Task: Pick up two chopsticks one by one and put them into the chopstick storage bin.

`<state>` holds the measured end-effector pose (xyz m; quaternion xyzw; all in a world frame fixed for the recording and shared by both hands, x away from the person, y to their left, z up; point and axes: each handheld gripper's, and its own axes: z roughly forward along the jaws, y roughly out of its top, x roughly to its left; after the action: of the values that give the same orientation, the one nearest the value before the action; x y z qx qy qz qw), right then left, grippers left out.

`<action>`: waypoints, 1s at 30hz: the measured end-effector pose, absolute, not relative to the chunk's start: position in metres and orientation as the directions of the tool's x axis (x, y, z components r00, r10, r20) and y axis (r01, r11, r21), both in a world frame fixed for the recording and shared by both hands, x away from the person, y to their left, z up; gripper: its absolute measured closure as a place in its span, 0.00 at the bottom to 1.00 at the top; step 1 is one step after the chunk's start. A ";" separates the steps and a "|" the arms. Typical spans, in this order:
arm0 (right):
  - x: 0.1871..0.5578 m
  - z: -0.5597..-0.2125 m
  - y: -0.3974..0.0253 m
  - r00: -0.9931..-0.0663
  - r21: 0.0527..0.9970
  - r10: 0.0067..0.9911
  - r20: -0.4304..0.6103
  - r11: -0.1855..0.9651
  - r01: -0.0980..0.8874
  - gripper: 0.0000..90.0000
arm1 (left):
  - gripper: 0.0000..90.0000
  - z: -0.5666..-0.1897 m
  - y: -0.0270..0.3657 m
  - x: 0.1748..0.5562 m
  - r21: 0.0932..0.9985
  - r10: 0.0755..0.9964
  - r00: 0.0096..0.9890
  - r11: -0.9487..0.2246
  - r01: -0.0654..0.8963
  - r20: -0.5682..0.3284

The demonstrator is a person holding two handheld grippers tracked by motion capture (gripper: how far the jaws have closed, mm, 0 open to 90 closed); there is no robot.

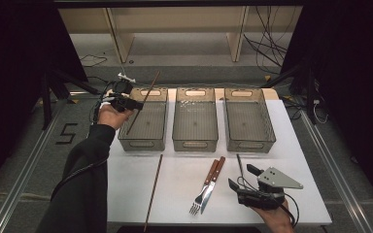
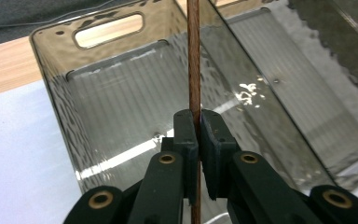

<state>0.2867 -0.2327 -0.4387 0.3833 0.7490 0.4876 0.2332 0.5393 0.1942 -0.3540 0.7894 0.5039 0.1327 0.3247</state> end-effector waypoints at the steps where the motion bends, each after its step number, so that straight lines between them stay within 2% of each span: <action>1: 0.287 -0.439 -0.233 -0.598 0.909 0.801 0.026 0.230 0.347 0.24 | 0.95 -0.356 0.196 0.541 0.648 0.878 0.461 -0.281 0.708 -0.124; 15: 0.286 -0.439 -0.231 -0.601 0.908 0.799 0.024 0.234 0.347 0.24 | 0.94 -0.381 0.207 0.548 0.632 0.887 0.455 -0.307 0.711 -0.080; 30: 0.286 -0.439 -0.231 -0.603 0.908 0.798 0.023 0.235 0.346 0.24 | 0.92 -0.395 0.200 0.553 0.586 0.894 0.445 -0.334 0.738 -0.051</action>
<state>0.2864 -0.2315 -0.4393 0.3807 0.7510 0.4872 0.2318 0.5531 0.2001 -0.3953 0.8044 0.5071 0.1416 0.2750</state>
